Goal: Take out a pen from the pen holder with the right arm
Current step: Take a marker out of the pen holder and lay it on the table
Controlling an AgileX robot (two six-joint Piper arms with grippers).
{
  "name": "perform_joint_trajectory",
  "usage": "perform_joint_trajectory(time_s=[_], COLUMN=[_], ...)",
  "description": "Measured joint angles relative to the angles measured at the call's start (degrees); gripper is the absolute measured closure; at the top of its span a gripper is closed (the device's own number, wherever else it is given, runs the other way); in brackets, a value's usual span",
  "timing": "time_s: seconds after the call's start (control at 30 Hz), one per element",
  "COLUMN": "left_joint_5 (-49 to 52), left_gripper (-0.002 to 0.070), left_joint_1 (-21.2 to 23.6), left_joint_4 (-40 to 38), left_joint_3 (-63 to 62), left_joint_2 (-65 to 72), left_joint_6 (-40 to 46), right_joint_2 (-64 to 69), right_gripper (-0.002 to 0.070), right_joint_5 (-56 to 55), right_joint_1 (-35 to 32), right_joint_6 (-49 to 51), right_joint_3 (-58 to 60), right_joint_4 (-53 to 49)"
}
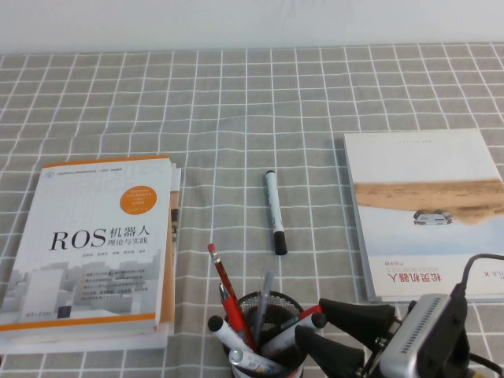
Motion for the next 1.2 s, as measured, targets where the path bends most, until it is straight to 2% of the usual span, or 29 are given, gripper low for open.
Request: perform_joint_trajectory(time_s=[1.0, 1.2], left_joint_5=[0.0, 0.0], left_gripper=[0.0678, 0.0678], left_joint_1=[0.0, 0.0], left_joint_4=[0.0, 0.0], left_joint_3=[0.0, 0.0], left_joint_2=[0.0, 0.0], left_joint_6=[0.0, 0.0], right_joint_2=[-2.96, -2.96], right_gripper=[0.0374, 0.0437], right_joint_5=[-0.21, -0.21], right_joint_1=[0.0, 0.0], right_joint_6=[0.0, 0.0], right_joint_3=[1.07, 1.07], right_joint_4=[-5.49, -5.49])
